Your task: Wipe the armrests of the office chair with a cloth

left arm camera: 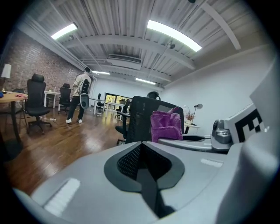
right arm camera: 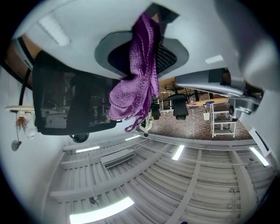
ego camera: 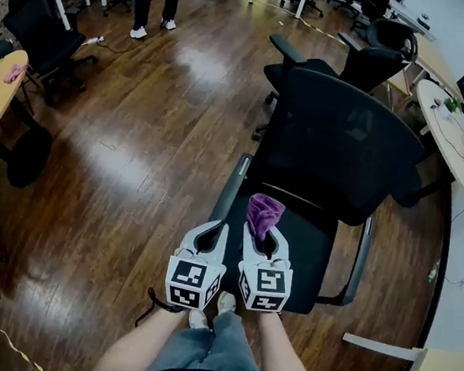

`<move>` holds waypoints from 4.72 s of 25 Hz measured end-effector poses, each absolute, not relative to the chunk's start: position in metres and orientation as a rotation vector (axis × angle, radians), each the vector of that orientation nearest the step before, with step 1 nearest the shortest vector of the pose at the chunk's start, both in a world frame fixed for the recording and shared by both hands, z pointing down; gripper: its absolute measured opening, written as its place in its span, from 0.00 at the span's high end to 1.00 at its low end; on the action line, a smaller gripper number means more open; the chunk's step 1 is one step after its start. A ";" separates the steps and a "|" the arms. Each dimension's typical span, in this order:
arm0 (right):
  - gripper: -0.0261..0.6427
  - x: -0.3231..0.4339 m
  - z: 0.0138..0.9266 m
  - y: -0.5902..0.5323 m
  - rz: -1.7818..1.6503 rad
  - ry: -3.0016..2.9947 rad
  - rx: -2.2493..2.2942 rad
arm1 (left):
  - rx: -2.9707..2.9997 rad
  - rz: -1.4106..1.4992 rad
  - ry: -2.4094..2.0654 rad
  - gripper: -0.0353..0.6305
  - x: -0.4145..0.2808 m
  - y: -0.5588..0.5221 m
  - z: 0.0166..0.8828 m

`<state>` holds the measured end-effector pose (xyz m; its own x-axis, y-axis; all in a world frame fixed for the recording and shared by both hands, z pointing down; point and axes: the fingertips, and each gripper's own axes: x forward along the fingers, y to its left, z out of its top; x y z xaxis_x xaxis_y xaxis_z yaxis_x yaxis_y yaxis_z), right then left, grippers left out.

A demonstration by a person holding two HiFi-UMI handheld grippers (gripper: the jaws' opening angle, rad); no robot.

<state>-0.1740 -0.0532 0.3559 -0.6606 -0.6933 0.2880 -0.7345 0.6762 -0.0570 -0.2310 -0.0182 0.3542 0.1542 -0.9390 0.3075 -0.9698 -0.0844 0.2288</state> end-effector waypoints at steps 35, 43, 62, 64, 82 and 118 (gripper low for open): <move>0.81 -0.293 0.460 -0.275 0.338 -2.592 0.945 | 1.880 0.263 -1.780 0.94 -0.326 -0.182 0.445; 0.81 -0.293 0.463 -0.222 0.364 -2.563 0.991 | 1.931 0.284 -1.671 0.94 -0.319 -0.146 0.456; 0.81 -0.273 0.470 -0.048 0.418 -2.478 1.157 | 2.060 0.318 -1.549 0.94 -0.327 -0.017 0.461; 0.81 -0.266 0.471 -0.032 0.429 -2.469 1.179 | 2.067 0.328 -1.525 0.94 -0.322 -0.002 0.463; 0.81 -0.253 0.557 0.076 0.579 -2.476 1.131 | 2.034 0.362 -1.528 0.94 -0.299 0.058 0.515; 0.81 -0.219 0.471 -0.106 0.508 -2.607 1.271 | 2.116 0.398 -1.513 0.94 -0.260 -0.088 0.463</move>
<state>-0.2193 -0.1059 0.4713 -0.6113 -0.7234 0.3209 -0.7909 0.5717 -0.2180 -0.2595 -0.0885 0.4632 0.3378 -0.7919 0.5087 -0.9397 -0.2535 0.2295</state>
